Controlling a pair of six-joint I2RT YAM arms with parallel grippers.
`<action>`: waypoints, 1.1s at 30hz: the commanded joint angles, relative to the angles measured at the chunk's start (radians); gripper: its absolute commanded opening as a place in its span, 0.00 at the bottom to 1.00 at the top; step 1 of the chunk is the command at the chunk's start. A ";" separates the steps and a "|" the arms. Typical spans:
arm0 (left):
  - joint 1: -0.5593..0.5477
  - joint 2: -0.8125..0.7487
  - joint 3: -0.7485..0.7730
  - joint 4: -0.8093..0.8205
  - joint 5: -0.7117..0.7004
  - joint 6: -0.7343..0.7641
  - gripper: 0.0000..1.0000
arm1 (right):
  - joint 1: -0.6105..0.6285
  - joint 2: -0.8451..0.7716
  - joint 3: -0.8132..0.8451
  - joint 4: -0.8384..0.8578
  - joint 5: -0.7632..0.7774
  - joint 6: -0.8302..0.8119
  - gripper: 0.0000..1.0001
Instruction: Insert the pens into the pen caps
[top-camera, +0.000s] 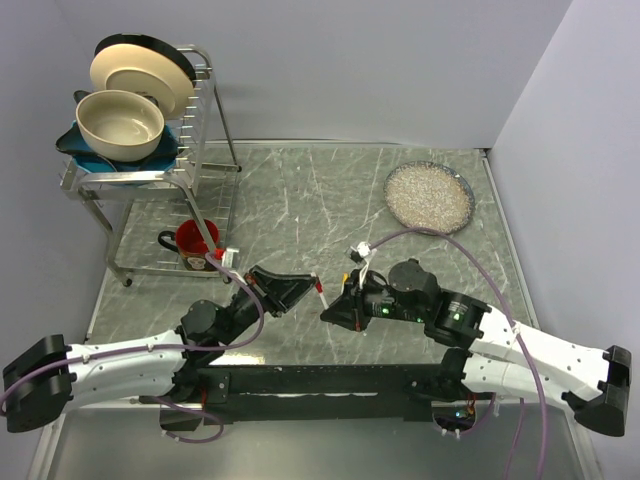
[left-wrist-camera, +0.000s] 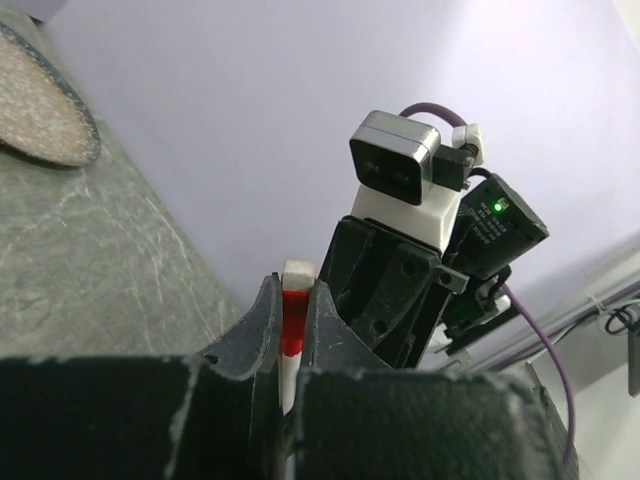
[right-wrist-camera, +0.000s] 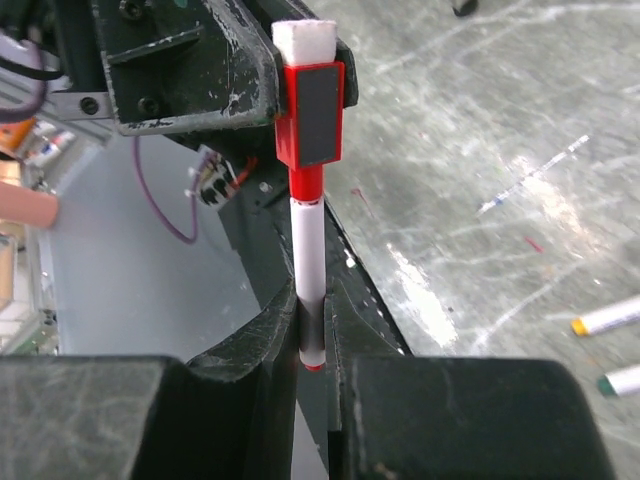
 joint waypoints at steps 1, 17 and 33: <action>-0.129 0.051 -0.024 -0.235 0.296 -0.006 0.01 | -0.107 0.047 0.174 0.290 0.213 -0.068 0.00; -0.215 0.162 -0.037 -0.066 0.345 -0.054 0.01 | -0.193 0.024 0.117 0.540 -0.003 -0.107 0.00; -0.308 0.064 0.037 -0.532 0.091 -0.035 0.01 | -0.196 0.087 0.295 0.305 0.233 -0.257 0.00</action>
